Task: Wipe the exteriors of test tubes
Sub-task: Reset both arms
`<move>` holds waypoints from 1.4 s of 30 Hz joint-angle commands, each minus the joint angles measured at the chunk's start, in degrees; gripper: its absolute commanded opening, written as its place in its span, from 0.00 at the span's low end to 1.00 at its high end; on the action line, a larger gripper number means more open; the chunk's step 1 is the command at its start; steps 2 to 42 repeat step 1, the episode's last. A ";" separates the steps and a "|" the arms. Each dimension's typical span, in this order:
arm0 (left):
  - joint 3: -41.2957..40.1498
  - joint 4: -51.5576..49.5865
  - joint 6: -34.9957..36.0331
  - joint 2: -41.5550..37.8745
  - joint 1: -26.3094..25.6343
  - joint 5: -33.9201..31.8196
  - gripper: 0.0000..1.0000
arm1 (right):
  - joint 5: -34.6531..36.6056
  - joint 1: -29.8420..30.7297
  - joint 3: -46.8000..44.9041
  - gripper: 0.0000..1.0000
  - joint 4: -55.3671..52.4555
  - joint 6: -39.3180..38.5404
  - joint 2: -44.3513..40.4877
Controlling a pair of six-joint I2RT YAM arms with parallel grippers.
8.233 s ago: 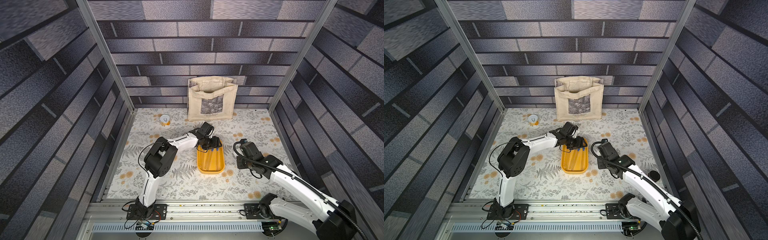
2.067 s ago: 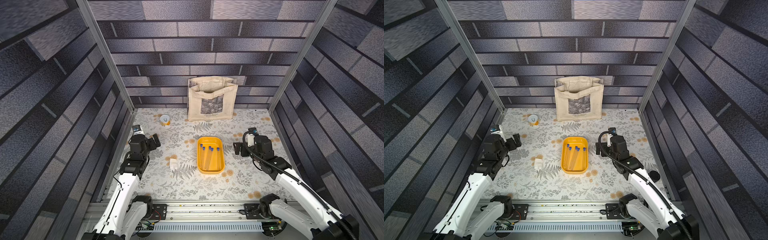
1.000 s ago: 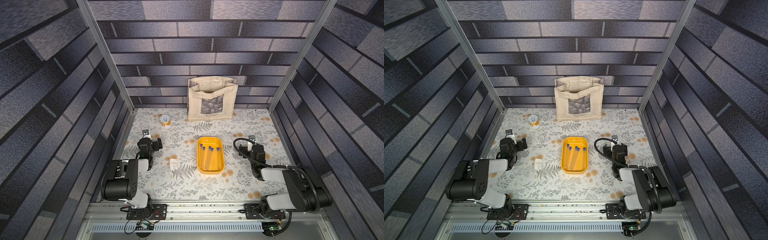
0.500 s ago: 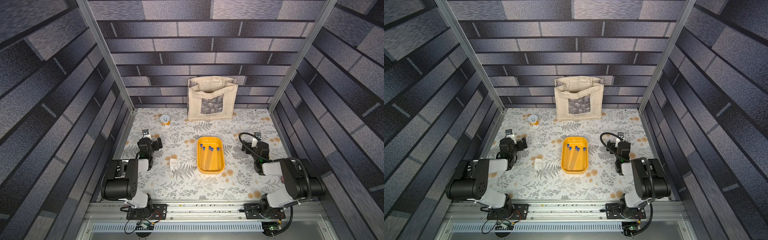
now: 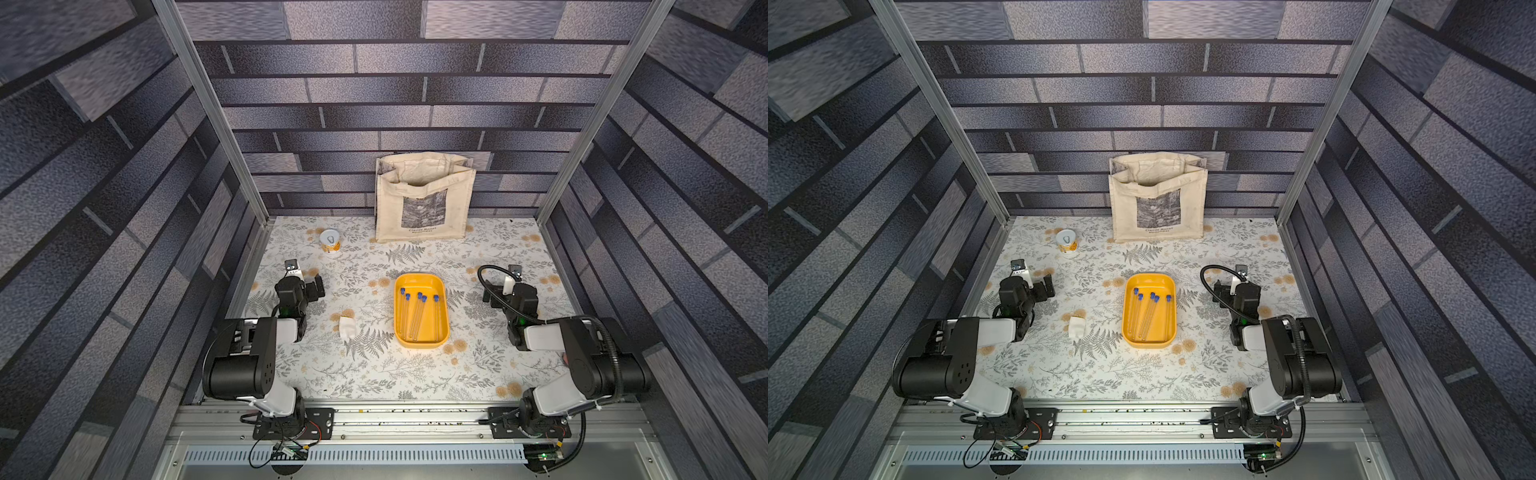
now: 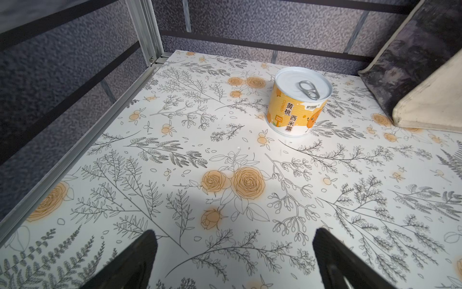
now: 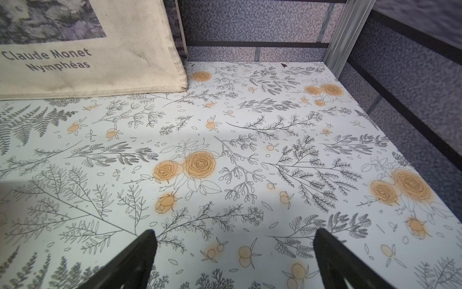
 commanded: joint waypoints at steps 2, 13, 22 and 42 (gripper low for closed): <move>-0.72 1.31 1.23 0.30 -0.12 -0.26 1.00 | -0.68 -0.04 0.77 1.00 1.77 0.72 -0.14; -0.72 1.31 1.23 0.30 -0.12 -0.26 1.00 | -0.68 -0.04 0.77 1.00 1.77 0.72 -0.14; -0.72 1.31 1.23 0.30 -0.12 -0.26 1.00 | -0.68 -0.04 0.77 1.00 1.77 0.72 -0.14; -0.72 1.31 1.23 0.30 -0.12 -0.26 1.00 | -0.68 -0.04 0.77 1.00 1.77 0.72 -0.14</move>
